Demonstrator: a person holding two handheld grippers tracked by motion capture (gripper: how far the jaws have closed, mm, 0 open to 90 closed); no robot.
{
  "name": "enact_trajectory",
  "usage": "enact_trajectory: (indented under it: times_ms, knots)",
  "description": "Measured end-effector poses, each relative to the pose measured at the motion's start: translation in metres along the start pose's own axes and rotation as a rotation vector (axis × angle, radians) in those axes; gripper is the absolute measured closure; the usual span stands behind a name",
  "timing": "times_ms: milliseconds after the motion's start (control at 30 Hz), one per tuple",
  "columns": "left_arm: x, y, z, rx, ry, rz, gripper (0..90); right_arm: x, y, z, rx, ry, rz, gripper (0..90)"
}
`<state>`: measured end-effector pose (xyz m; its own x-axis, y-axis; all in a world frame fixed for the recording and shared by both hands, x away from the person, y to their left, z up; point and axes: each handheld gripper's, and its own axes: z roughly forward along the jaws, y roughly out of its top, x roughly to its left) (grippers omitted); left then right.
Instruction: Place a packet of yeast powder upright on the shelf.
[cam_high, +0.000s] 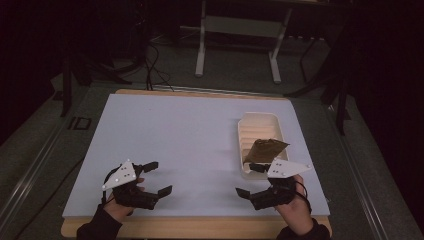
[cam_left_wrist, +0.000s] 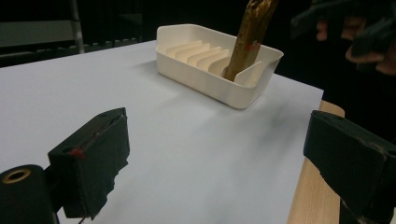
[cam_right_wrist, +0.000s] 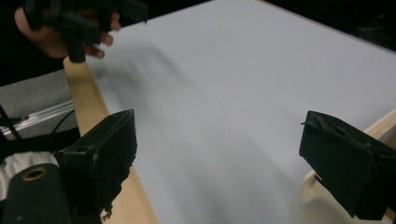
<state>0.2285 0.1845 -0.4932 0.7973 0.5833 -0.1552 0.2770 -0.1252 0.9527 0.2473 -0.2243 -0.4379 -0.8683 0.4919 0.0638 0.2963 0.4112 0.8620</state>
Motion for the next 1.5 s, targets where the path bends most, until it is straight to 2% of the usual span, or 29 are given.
enact_trajectory:
  times_ms: [33, 167, 267, 467, 600, 667, 733, 800, 933, 1033, 1367, 1500]
  knots:
    - [0.0, 0.0, 0.0, -0.001, 0.0, 0.001, 7.8, 0.001, -0.004, 0.001, -0.002, -0.017, -0.001, 11.1]
    - [0.0, 0.0, 0.0, 0.0, -0.001, 0.004, 7.8, 0.002, -0.016, 0.005, -0.001, -0.014, 0.009, 12.3]
    - [0.0, 0.0, -0.001, -0.001, -0.001, 0.005, 7.8, 0.003, -0.025, 0.007, 0.015, -0.017, -0.004, 12.5]
    - [0.0, 0.0, -0.002, -0.004, 0.0, 0.004, 7.8, 0.007, -0.037, 0.008, 0.045, 0.005, -0.007, 12.4]
    - [0.001, 0.0, -0.002, -0.006, 0.001, 0.001, 7.8, 0.009, -0.041, 0.004, 0.04, 0.007, -0.004, 12.7]
    - [0.001, 0.0, -0.002, -0.008, 0.0, -0.001, 7.8, 0.009, -0.046, 0.001, 0.019, 0.025, -0.008, 12.8]
    - [0.0, 0.0, -0.002, -0.007, -0.002, 0.001, 7.8, 0.01, -0.052, 0.0, 0.031, 0.023, -0.011, 12.8]
    - [0.0, -0.001, -0.002, -0.001, -0.008, 0.005, 7.9, 0.011, -0.057, -0.001, 0.048, 0.051, -0.002, 12.6]
    - [0.0, -0.002, -0.001, 0.002, -0.009, 0.003, 7.8, 0.012, -0.061, -0.005, 0.074, 0.036, 0.022, 12.6]
    - [0.0, -0.002, -0.001, 0.0, -0.011, 0.005, 7.8, 0.011, -0.062, -0.01, 0.07, 0.022, 0.031, 12.6]
    - [-0.002, -0.004, 0.001, 0.014, -0.015, 0.014, 7.8, 0.004, -0.064, -0.015, 0.063, -0.012, 0.014, 13.4]
    - [-0.001, -0.005, 0.002, 0.018, -0.014, 0.013, 7.8, 0.002, -0.063, -0.016, 0.047, -0.009, 0.016, 13.8]
